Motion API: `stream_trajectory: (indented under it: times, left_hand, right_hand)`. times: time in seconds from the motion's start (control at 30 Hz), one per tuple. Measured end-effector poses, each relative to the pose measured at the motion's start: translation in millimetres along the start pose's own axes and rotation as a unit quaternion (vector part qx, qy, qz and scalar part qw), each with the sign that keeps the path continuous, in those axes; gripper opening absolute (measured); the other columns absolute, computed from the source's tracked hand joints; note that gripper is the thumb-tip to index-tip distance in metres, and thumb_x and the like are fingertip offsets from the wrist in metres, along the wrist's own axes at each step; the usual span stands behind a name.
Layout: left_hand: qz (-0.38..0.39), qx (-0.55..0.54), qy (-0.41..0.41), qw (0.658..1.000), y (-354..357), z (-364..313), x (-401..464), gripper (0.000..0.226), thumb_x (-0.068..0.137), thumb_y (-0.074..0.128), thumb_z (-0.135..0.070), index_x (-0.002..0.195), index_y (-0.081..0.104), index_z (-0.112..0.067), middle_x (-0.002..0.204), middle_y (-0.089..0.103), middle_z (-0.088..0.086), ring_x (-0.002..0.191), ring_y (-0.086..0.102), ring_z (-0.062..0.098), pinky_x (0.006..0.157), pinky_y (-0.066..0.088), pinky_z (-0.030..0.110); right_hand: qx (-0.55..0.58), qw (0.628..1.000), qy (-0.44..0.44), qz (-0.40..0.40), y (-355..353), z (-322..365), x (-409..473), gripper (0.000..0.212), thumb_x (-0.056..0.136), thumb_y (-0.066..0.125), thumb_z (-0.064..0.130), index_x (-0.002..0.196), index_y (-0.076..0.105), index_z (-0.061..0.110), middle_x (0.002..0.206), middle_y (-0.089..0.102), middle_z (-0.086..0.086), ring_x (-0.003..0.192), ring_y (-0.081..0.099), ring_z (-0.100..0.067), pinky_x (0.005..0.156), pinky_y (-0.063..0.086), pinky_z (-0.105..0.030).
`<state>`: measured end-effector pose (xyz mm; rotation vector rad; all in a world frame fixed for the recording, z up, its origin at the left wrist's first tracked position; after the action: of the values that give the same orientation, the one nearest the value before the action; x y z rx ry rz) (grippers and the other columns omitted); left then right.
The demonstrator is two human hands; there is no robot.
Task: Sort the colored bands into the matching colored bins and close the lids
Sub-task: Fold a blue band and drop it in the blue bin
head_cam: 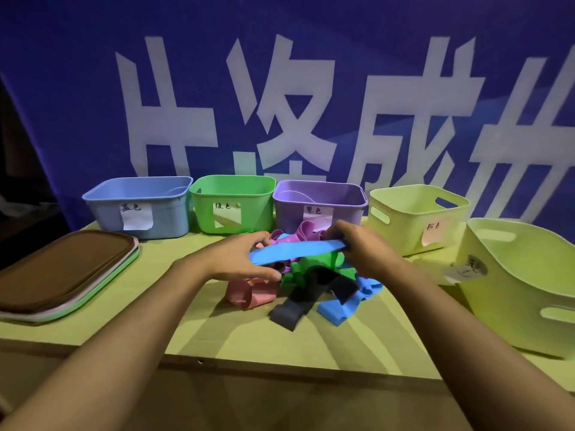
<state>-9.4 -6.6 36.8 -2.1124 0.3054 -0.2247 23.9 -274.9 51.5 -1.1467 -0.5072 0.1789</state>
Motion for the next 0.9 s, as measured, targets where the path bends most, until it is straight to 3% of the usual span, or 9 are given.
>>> stream_trajectory:
  times: [0.1,0.17,0.2,0.3,0.37,0.47,0.6,0.77,0.9]
  left_hand:
    - [0.038,-0.115,0.006,0.993,3.6,5.1,-0.2,0.034,0.089,0.079,-0.032,0.111,0.054,-0.028,0.098,0.069,-0.002,0.076,0.06,0.013,0.076,0.047,0.035]
    - [0.05,-0.167,0.014,0.985,2.4,5.1,-2.0,0.028,0.093,0.074,-0.016,0.116,0.058,-0.021,0.105,0.072,0.006,0.083,0.068,0.017,0.078,0.053,0.037]
    - [0.044,-0.17,0.02,0.984,0.5,5.0,-1.5,0.023,0.094,0.072,-0.01,0.115,0.063,-0.016,0.105,0.073,0.006,0.084,0.068,0.016,0.077,0.054,0.036]
    - [-0.002,-0.168,-0.002,0.986,-8.6,8.7,2.3,0.01,0.092,0.076,-0.018,0.101,0.078,-0.018,0.091,0.074,-0.007,0.08,0.067,0.007,0.077,0.052,0.027]
    - [-0.006,-0.204,-0.032,0.979,-12.3,14.7,3.2,0.023,0.088,0.08,-0.034,0.099,0.08,-0.015,0.09,0.073,0.0,0.081,0.065,0.014,0.076,0.049,0.03]
    - [-0.037,-0.299,-0.076,0.95,-10.5,27.4,2.4,0.03,0.087,0.081,-0.031,0.102,0.077,-0.006,0.089,0.074,0.006,0.081,0.069,0.021,0.074,0.057,0.033]
    - [-0.114,-0.368,-0.119,0.915,-0.6,42.5,-2.9,0.029,0.083,0.082,-0.018,0.105,0.074,-0.002,0.089,0.073,0.008,0.073,0.072,0.014,0.063,0.06,0.026]
    - [-0.109,-0.473,-0.15,0.861,6.6,53.7,-10.1,0.047,0.075,0.082,-0.023,0.116,0.072,-0.002,0.103,0.077,0.012,0.086,0.075,0.019,0.075,0.065,0.034]
    - [-0.088,-0.531,-0.159,0.828,6.7,58.7,-16.0,0.026,0.089,0.073,-0.01,0.112,0.07,-0.001,0.104,0.076,0.015,0.091,0.074,0.025,0.071,0.065,0.035]
  right_hand:
    - [0.06,0.996,0.046,0.04,-3.1,-16.3,0.4,0.04,0.083,0.058,-0.012,0.082,0.057,0.028,0.093,0.072,-0.001,0.085,0.073,-0.029,0.07,0.059,-0.042]
    - [0.106,0.987,0.083,0.087,-2.7,-25.8,-3.5,0.032,0.088,0.066,-0.008,0.081,0.064,0.023,0.089,0.075,-0.013,0.076,0.075,-0.03,0.07,0.063,-0.05]
    - [0.123,0.984,0.088,0.098,-2.4,-29.6,-5.6,0.024,0.09,0.071,-0.002,0.082,0.067,0.021,0.087,0.075,-0.013,0.074,0.076,-0.028,0.07,0.064,-0.047]
    - [0.142,0.98,0.083,0.112,-1.9,-37.5,-12.0,0.007,0.089,0.078,0.014,0.089,0.072,0.018,0.083,0.072,0.005,0.068,0.071,-0.007,0.063,0.053,-0.014]
    - [0.136,0.978,0.092,0.131,-1.6,-41.1,-18.0,0.008,0.089,0.079,0.018,0.093,0.074,0.013,0.078,0.07,0.009,0.066,0.065,-0.004,0.057,0.046,-0.008]
    - [0.173,0.965,0.131,0.145,0.5,-49.3,-27.3,0.011,0.086,0.082,0.022,0.088,0.074,0.014,0.076,0.072,0.005,0.068,0.067,-0.009,0.057,0.052,-0.015]
    - [0.36,0.906,0.18,0.131,0.4,-56.0,-35.2,0.012,0.088,0.079,0.015,0.095,0.074,0.008,0.085,0.077,-0.008,0.08,0.071,-0.023,0.077,0.056,-0.036]
    - [0.488,0.83,0.205,0.175,-0.2,-57.2,-36.5,0.02,0.096,0.063,-0.002,0.114,0.066,-0.009,0.09,0.068,-0.021,0.084,0.069,-0.027,0.072,0.06,-0.027]
    - [0.524,0.813,0.218,0.129,-6.7,-67.8,-30.0,0.026,0.096,0.056,-0.011,0.121,0.062,-0.01,0.108,0.07,-0.027,0.093,0.074,-0.03,0.079,0.062,-0.028]
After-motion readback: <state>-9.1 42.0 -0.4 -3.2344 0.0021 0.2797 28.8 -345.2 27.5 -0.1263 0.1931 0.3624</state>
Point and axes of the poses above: each hand's wrist, its own x-axis towards the middle knuckle, its own y-axis out of the palm, z = x × y, the point moved 3 cm from there along x, towards the middle knuckle
